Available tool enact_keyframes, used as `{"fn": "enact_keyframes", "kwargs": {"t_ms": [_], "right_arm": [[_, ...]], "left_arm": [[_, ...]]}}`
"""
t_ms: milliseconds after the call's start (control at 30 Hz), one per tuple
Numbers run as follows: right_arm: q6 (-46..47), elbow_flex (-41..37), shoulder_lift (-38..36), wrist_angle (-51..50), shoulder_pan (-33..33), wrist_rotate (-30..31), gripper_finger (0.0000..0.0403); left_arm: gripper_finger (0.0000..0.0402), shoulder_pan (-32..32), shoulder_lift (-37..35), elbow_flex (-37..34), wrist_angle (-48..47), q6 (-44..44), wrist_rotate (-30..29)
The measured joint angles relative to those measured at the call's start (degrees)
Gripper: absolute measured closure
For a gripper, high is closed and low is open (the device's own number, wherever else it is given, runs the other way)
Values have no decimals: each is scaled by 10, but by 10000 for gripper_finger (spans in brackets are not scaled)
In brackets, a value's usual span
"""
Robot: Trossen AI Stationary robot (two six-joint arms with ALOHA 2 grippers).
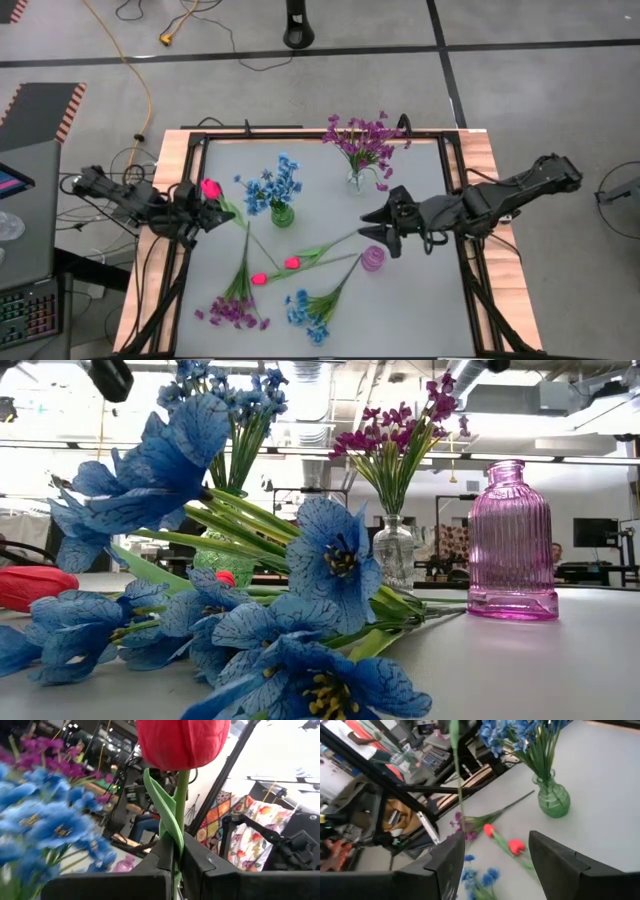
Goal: Sort flowers into vase by color
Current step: Put the top left pink tulip into the purple flower vase
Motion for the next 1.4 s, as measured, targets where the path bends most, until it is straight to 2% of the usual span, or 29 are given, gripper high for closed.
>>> {"fn": "enact_keyframes", "kwargs": {"t_ms": [267,833,1100,1400], "right_arm": [[-39,0,69,80,-29,-4,154],[-259,0,216,342,-36,-20,154],[-277,0,265,429,-40,-94,154],[-278,0,279,437,-35,-96,154]], "left_arm": [[401,0,89,1,103,40,0],[401,0,298,128,95,143,-3],[401,1,392,189,81,166,-4],[401,3,489,250,78,179,-3]]}}
